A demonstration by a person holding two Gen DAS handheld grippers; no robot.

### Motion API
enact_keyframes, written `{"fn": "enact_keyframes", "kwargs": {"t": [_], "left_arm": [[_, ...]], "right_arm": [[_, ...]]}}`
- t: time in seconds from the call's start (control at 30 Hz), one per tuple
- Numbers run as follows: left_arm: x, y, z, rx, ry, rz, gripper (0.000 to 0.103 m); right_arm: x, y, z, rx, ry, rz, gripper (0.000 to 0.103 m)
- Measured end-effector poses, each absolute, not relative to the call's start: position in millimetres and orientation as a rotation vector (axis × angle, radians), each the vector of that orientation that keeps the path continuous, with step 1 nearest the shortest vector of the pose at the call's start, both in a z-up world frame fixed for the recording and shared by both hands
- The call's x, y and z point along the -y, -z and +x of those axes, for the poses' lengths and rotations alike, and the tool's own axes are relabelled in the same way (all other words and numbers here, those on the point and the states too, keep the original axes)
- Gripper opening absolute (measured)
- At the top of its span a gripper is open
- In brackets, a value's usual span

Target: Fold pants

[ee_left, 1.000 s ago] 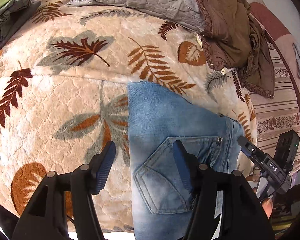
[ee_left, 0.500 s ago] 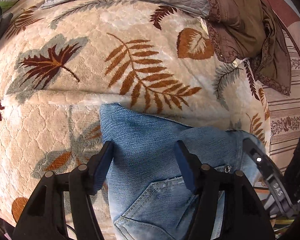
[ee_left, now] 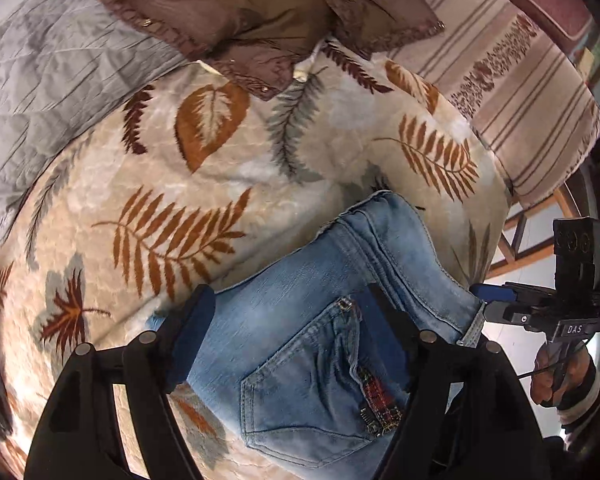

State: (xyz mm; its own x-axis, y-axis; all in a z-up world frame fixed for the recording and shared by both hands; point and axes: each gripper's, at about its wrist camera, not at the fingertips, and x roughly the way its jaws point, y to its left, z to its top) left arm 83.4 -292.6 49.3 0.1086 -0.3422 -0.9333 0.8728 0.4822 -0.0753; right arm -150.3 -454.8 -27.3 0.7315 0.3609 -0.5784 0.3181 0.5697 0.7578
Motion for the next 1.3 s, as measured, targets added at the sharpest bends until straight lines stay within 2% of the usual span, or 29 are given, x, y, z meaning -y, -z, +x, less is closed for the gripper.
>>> {"fn": "enact_keyframes", "kwargs": {"t": [0.33, 0.43, 0.47, 0.5, 0.67, 0.7, 0.73, 0.77, 0.8, 0.83, 0.9, 0.93, 1.03, 1.13, 1.2, 1.3], "left_arm": [[348.3, -19.4, 78.5, -1.163, 1.034, 0.837, 0.076], [359.3, -9.3, 78.3, -1.166, 1.02, 0.89, 0.076], [362.7, -7.7, 79.7, -1.186, 1.029, 0.884, 0.076], [366.0, -6.4, 80.3, -1.196, 1.035, 0.883, 0.076], [388.7, 10.5, 75.9, -1.197, 1.029, 0.957, 0.076], [392.1, 14.0, 74.6, -1.209, 1.037, 0.961, 0.076], [394.0, 15.9, 72.6, -1.219, 1.052, 0.952, 0.076], [394.1, 15.7, 69.6, -1.224, 1.073, 0.938, 0.07], [392.8, 13.8, 65.0, -1.222, 1.098, 0.928, 0.06], [390.5, 10.3, 59.6, -1.208, 1.103, 0.936, 0.053], [379.6, -5.8, 50.0, -1.147, 1.146, 0.929, 0.052], [373.1, -15.4, 47.4, -1.133, 1.183, 0.902, 0.046], [368.1, -26.8, 43.9, -1.141, 1.198, 0.869, 0.044], [376.6, -5.5, 37.8, -1.149, 1.134, 0.953, 0.044], [383.1, 6.8, 32.2, -1.142, 1.102, 1.009, 0.043], [389.4, 6.3, 26.1, -1.132, 1.097, 1.043, 0.045]], "right_arm": [[439.0, 56.1, -182.8, -0.76, -0.06, 1.281, 0.059], [436.0, 63.0, -168.9, -0.771, -0.039, 1.322, 0.07], [435.3, 66.1, -165.9, -0.774, -0.023, 1.353, 0.071], [434.2, 68.5, -161.7, -0.767, -0.02, 1.382, 0.077], [425.2, 66.1, -157.9, -0.754, 0.01, 1.354, 0.078], [424.8, 67.3, -160.1, -0.745, 0.016, 1.36, 0.075], [426.4, 68.9, -163.1, -0.732, 0.019, 1.37, 0.065], [428.9, 71.1, -166.8, -0.726, 0.03, 1.379, 0.057], [429.9, 73.7, -169.0, -0.722, 0.028, 1.386, 0.044], [430.0, 74.1, -170.0, -0.715, 0.007, 1.382, 0.04], [427.4, 58.0, -171.3, -0.651, -0.063, 1.324, 0.031], [424.5, 43.6, -170.9, -0.591, -0.141, 1.285, 0.029], [411.4, 12.9, -165.2, -0.538, -0.201, 1.057, 0.029], [419.7, 50.6, -153.2, -0.685, -0.109, 1.082, 0.031], [427.3, 71.9, -157.3, -0.751, -0.064, 1.147, 0.037], [436.2, 71.0, -176.4, -0.692, -0.067, 1.268, 0.051]]}}
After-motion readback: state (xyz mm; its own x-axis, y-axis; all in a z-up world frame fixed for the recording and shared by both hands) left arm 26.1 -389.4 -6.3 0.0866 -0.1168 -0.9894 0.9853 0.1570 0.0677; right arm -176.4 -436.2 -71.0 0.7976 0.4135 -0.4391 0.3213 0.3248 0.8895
